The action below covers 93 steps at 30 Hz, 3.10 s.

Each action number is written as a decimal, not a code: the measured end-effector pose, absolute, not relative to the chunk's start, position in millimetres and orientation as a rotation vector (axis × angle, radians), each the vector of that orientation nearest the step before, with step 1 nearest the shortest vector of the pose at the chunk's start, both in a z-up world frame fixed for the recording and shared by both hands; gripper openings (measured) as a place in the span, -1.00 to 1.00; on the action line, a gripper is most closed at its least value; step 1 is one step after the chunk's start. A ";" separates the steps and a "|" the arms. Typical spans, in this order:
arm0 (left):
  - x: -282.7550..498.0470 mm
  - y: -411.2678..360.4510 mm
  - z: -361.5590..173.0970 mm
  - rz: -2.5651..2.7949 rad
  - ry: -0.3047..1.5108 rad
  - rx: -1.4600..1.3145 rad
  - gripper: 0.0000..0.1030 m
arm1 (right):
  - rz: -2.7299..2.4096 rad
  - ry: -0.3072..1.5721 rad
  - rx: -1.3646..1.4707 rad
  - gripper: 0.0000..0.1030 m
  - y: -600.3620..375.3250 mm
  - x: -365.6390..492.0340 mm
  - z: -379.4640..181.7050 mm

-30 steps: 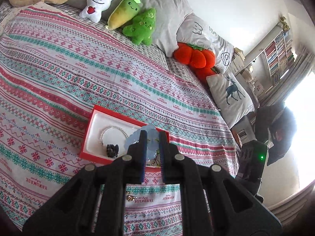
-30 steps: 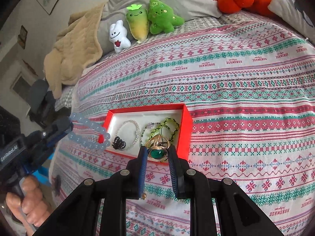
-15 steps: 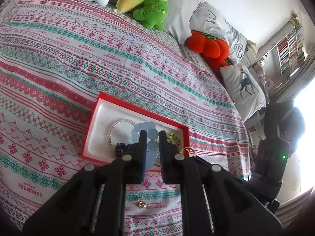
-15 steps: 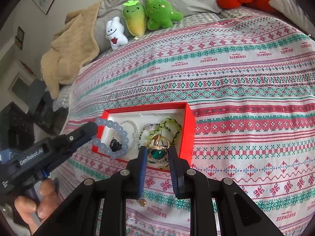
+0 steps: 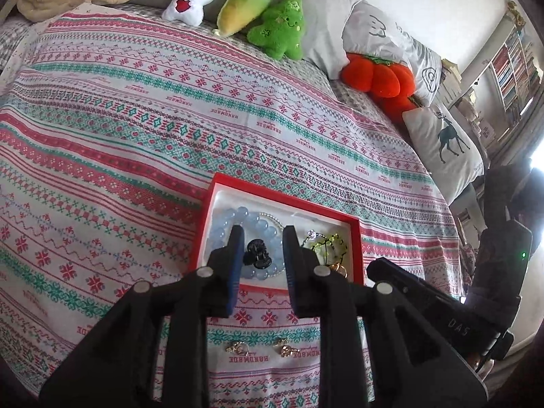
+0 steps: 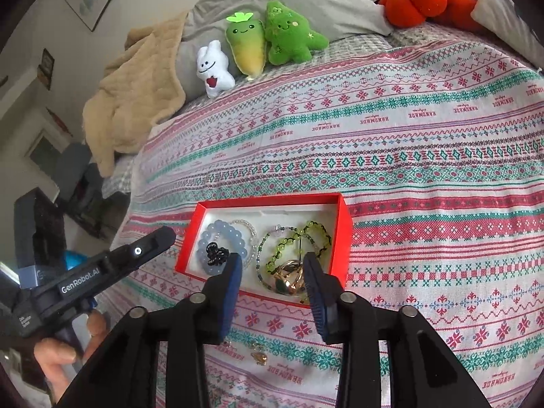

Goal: Organize jewelry
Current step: 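Withdraw both grippers toward the small gold rings on the cover, then close right gripper on a small gold ring while left gripper approaches another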

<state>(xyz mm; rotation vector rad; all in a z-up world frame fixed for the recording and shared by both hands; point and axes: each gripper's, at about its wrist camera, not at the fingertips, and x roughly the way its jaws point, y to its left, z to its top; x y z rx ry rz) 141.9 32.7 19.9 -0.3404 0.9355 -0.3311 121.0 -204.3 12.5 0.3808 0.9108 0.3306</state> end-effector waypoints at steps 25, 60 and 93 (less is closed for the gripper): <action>98.8 31.2 1.6 -0.298 1.075 -0.116 -0.11 | 0.312 0.973 0.293 -0.21 -199.2 98.1 12.5; 97.3 31.2 -28.8 -0.234 1.212 -0.200 -0.11 | 0.424 1.163 -0.048 -0.48 -125.2 86.4 -42.6; 101.3 26.7 -33.5 -0.254 1.233 -0.217 -0.11 | 0.424 1.205 -0.034 -0.61 -114.5 89.8 -52.1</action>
